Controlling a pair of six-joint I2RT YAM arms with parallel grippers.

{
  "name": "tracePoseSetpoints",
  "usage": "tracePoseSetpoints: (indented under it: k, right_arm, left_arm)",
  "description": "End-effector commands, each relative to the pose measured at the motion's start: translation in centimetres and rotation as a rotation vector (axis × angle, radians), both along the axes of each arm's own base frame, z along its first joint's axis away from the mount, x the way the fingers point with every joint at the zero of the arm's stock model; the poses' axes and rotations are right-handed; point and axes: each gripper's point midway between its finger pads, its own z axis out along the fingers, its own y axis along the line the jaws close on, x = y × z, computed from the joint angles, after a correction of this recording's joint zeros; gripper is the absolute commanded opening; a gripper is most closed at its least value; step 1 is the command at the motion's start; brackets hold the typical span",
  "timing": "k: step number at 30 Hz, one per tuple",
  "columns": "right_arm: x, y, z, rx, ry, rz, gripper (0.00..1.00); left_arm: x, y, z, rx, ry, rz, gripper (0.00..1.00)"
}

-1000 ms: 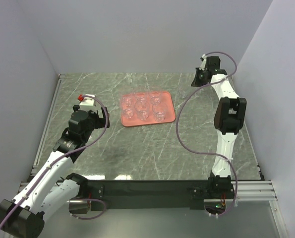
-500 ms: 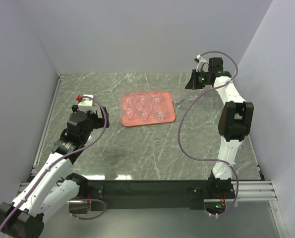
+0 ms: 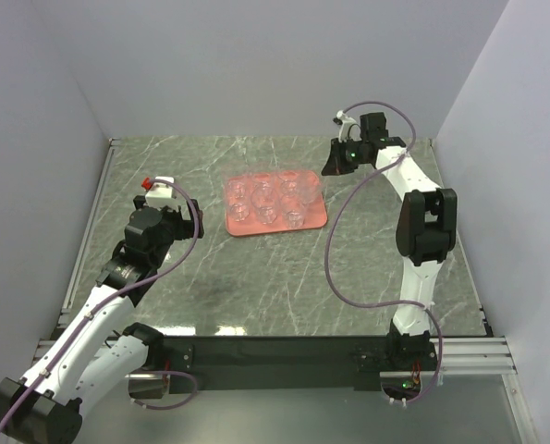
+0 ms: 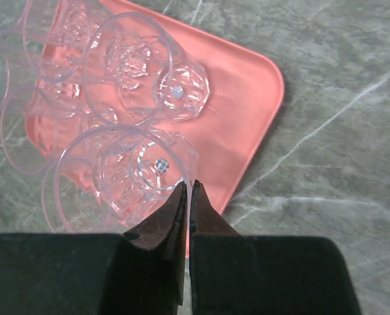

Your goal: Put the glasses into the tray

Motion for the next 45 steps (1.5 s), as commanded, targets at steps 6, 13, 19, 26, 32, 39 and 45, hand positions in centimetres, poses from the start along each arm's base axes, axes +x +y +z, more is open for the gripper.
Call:
tracePoseSetpoints:
  k: [6,13,19,26,32,39,45]
  right_arm:
    - [0.1,1.2,1.8,0.006,-0.065,0.021,0.00]
    - [-0.4,2.1,0.7,-0.039,-0.065,0.030,0.00]
    - [-0.4,2.1,0.0,-0.080,-0.068,0.003,0.00]
    - [-0.3,2.1,-0.7,-0.132,-0.083,-0.014,0.05]
    - [-0.5,2.4,-1.3,-0.154,-0.079,-0.008,0.17]
    - [-0.6,2.5,-0.4,-0.159,-0.101,-0.009,0.31]
    - [-0.8,2.5,0.6,-0.156,-0.125,-0.008,0.35]
  left_arm:
    - [0.3,-0.2,1.5,-0.022,-0.050,-0.007,0.96]
    - [0.3,-0.2,1.6,-0.023,-0.053,-0.007,0.96]
    - [0.3,-0.2,1.6,-0.025,-0.054,-0.007,0.96]
    - [0.2,-0.2,1.6,-0.025,-0.054,-0.008,0.96]
    - [0.2,-0.1,1.7,-0.025,-0.056,-0.005,0.96]
    - [0.2,-0.1,1.8,-0.025,-0.059,-0.002,0.96]
    - [0.2,-0.1,1.7,-0.025,-0.058,-0.002,0.96]
